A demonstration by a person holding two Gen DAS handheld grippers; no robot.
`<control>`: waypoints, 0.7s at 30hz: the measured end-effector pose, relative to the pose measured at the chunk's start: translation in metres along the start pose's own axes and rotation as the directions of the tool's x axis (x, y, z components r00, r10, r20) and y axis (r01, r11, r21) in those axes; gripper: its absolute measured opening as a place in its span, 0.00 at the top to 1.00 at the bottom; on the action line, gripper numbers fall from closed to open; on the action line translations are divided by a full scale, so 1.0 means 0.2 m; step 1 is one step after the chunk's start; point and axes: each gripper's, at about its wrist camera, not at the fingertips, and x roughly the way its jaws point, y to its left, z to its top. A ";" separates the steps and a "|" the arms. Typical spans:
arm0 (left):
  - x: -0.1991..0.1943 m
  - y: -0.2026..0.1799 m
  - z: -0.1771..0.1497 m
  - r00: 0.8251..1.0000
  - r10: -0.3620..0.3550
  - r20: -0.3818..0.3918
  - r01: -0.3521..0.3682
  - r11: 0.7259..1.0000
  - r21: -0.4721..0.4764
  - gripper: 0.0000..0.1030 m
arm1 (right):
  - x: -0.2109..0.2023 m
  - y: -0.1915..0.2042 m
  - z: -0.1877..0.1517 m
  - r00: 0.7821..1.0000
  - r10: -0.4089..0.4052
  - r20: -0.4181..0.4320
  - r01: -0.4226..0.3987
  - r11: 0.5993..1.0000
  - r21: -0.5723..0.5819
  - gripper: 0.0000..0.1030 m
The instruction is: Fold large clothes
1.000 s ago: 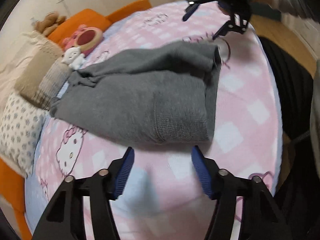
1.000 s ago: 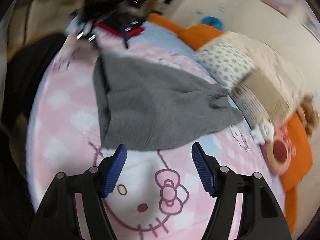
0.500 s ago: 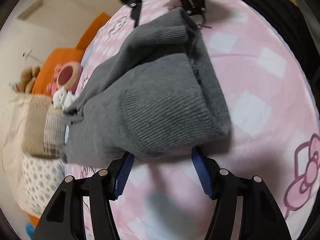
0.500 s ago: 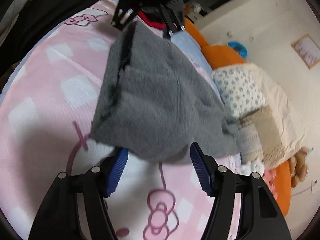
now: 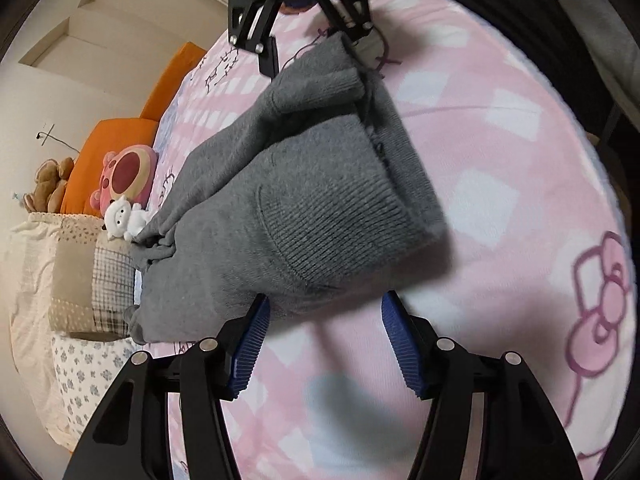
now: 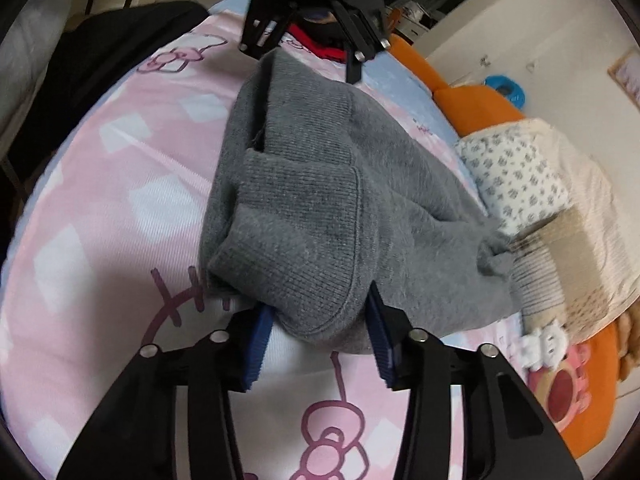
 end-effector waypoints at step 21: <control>0.10 0.08 0.10 0.993 -0.086 0.085 0.082 0.995 0.055 0.63 | 0.04 -0.09 0.04 0.994 0.106 -0.010 -0.103 0.981 0.167 0.65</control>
